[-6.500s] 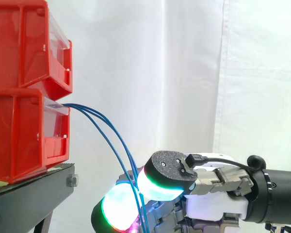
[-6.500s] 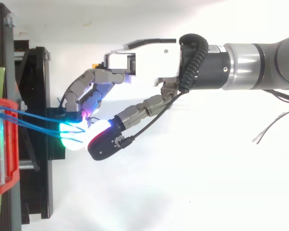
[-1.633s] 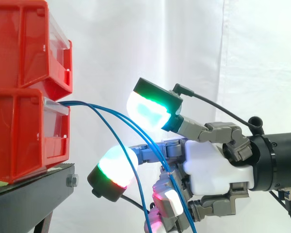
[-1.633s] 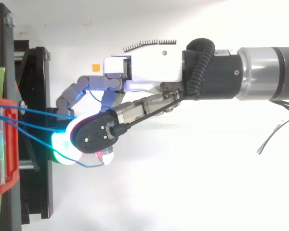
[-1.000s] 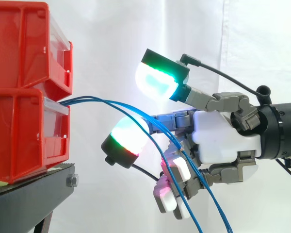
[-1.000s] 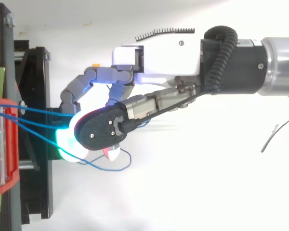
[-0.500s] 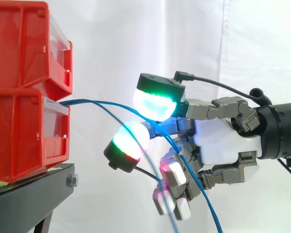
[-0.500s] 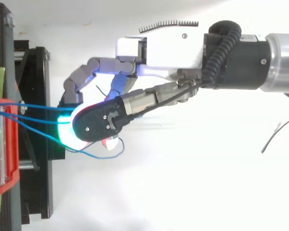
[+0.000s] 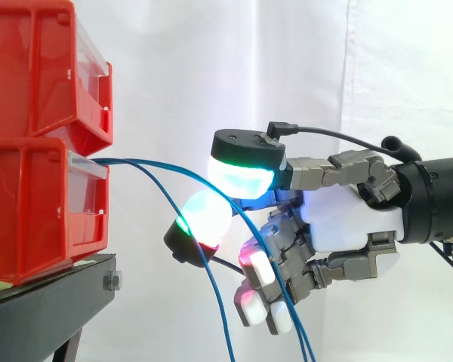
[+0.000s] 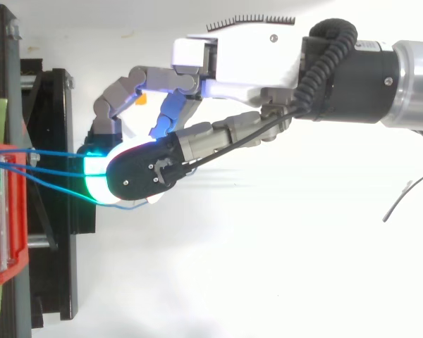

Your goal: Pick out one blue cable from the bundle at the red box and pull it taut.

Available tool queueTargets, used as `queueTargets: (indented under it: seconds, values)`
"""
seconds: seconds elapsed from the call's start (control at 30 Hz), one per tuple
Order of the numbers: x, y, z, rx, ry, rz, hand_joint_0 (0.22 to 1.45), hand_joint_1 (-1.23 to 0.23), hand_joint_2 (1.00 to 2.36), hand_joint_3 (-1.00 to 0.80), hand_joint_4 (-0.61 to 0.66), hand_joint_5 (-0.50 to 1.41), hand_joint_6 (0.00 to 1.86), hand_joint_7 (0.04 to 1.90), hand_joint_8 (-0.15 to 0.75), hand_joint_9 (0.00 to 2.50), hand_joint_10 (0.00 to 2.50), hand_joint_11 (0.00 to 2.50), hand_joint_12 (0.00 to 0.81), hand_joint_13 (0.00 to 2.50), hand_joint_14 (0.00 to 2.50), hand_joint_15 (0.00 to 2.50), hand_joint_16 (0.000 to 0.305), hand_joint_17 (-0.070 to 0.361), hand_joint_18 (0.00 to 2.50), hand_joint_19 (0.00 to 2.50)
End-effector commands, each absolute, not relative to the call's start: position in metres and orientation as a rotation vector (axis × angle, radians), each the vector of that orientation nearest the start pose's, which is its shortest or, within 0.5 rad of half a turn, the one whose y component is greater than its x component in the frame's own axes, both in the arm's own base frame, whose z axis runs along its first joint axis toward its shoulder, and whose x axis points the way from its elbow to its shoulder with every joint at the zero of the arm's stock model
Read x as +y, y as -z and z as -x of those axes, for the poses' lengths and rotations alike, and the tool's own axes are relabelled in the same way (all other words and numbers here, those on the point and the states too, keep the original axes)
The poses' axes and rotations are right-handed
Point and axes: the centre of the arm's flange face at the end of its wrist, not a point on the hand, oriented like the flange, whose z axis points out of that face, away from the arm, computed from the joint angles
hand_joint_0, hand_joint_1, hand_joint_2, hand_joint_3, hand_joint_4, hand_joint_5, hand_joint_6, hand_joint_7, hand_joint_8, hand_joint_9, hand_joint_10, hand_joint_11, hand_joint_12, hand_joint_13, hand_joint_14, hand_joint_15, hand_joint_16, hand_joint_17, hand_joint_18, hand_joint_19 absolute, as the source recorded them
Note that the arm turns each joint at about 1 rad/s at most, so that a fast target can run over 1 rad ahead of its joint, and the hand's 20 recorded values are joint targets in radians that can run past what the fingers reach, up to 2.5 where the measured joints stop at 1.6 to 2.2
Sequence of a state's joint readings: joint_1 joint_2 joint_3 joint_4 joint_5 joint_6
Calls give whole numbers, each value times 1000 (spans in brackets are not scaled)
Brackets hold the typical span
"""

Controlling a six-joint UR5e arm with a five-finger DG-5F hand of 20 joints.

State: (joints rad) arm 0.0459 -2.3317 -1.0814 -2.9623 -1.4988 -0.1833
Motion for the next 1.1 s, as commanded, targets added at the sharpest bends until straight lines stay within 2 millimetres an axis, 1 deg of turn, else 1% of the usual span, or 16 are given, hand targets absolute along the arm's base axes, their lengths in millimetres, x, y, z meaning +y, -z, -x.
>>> queueTargets:
  seconds: [0.0,0.1,0.23,0.3,0.37,0.5,0.53,0.6,0.7,0.77,0.8,0.87,1.07]
  values:
    - [-103,-257,-766,1350,-1008,-1142,559,-525,1020,-223,38,-173,856,818,288,1074,24,581,383,930,20,477,57,128,767,763]
    - [-104,-256,-766,1347,-1000,-1146,563,-531,1019,-242,46,-174,862,810,287,1074,22,594,380,932,20,479,57,127,765,763]
    - [-104,-257,-767,1343,-1000,-1145,560,-525,1015,-335,52,-173,871,789,284,1080,25,595,380,939,18,477,57,127,773,762]
    - [-103,-257,-767,1345,-1002,-1143,548,-497,1009,-408,59,-171,873,779,290,1084,22,594,382,943,18,477,57,128,782,758]
    - [-104,-257,-767,1343,-1002,-1143,536,-437,1003,-473,60,-168,873,778,288,1092,23,589,381,950,18,480,58,130,789,754]
    - [-106,-257,-766,1342,-999,-1144,541,-389,1000,-500,58,-162,871,788,296,1120,22,599,380,962,20,483,57,129,802,756]
    - [-106,-257,-766,1342,-999,-1144,546,-383,1000,-496,59,-160,871,788,292,1123,22,603,379,966,18,482,57,127,800,757]
    - [-106,-257,-767,1340,-999,-1143,582,-408,1008,-427,52,-156,873,796,289,1130,25,598,372,971,20,481,55,123,793,764]
    - [-108,-257,-766,1338,-997,-1144,580,-433,1015,-347,53,-154,881,808,289,1129,25,601,376,973,20,478,55,123,789,755]
    - [-108,-257,-766,1338,-997,-1144,570,-487,1020,-269,56,-155,887,837,294,1123,23,610,376,968,20,483,55,124,792,744]
    - [-107,-257,-767,1339,-998,-1144,569,-489,1021,-262,62,-155,888,840,293,1123,22,610,375,966,19,484,55,124,792,752]
    - [-107,-257,-767,1339,-998,-1144,563,-548,1023,-204,70,-161,906,831,295,1105,25,632,376,957,19,485,56,125,791,754]
    - [-103,-257,-767,1343,-1002,-1141,577,-632,1024,-153,79,-166,926,812,291,1085,23,646,375,943,21,482,55,124,777,754]
